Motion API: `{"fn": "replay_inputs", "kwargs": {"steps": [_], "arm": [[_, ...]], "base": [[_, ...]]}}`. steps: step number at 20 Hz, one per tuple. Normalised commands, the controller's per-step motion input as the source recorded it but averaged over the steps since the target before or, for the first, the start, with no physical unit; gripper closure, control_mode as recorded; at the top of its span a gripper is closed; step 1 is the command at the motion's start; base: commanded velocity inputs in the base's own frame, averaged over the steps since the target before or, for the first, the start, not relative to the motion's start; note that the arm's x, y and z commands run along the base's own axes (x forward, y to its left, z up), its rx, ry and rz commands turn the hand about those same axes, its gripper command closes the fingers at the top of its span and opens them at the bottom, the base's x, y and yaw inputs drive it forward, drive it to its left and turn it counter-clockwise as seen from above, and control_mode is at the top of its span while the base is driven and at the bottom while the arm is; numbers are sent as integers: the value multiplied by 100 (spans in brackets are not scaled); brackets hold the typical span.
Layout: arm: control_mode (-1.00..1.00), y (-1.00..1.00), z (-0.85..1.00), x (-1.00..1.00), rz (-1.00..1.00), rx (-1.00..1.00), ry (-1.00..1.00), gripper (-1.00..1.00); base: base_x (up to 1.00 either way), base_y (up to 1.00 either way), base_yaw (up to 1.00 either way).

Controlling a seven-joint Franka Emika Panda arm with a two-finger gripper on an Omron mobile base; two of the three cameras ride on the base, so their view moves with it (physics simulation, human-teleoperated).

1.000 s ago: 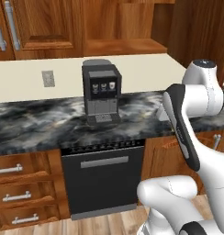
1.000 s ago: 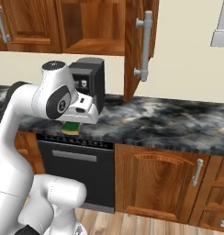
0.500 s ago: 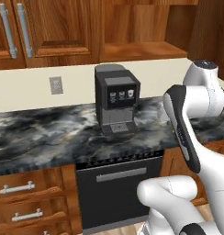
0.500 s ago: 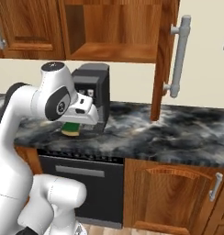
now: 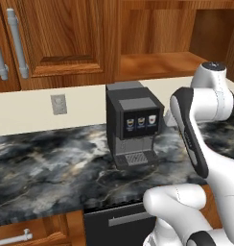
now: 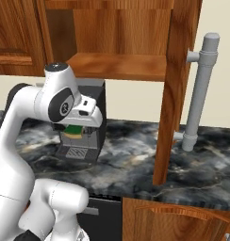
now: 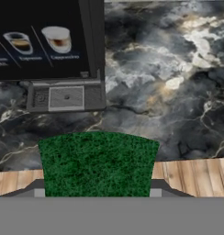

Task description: Pick up the bar soap and sponge from the sink, and place them back in the cabinet, and close the cabinet door.

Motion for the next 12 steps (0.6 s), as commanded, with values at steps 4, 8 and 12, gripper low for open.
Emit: {"fn": "replay_inputs", "kwargs": {"steps": [4, 8, 12], "arm": [[100, 0, 0, 0, 0, 0, 0, 100], [100, 0, 0, 0, 0, 0, 0, 100], [100, 0, 0, 0, 0, 0, 0, 100]], "base": [[0, 0, 0], [0, 0, 0], [0, 0, 0]]}}
